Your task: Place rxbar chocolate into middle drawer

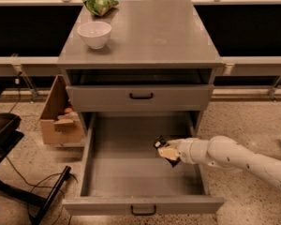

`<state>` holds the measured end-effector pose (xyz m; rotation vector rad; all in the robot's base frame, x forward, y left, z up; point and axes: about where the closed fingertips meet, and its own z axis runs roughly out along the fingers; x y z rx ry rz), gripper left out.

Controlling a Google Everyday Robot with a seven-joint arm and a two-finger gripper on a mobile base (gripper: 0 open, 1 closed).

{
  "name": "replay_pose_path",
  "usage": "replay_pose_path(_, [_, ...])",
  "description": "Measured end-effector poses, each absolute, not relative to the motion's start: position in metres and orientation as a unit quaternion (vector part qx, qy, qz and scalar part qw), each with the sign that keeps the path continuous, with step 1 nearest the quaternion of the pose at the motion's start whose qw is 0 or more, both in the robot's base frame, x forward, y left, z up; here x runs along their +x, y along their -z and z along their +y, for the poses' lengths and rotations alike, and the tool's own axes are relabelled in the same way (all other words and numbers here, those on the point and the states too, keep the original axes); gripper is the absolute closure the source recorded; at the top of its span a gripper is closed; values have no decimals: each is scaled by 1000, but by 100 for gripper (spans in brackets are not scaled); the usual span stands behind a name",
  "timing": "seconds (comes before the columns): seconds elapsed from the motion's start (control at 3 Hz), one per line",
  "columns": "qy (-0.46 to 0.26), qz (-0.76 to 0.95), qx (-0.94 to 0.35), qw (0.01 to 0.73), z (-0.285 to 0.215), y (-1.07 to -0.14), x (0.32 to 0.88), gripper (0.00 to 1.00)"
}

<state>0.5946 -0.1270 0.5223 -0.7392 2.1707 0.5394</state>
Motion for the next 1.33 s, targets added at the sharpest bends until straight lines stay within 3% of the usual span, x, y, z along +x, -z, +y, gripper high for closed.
replay_pose_path(1.0, [-187,887,-269,326,-94,-393,600,100])
replay_pose_path(1.33, [-186,889,-267,322,-95,-387,600,85])
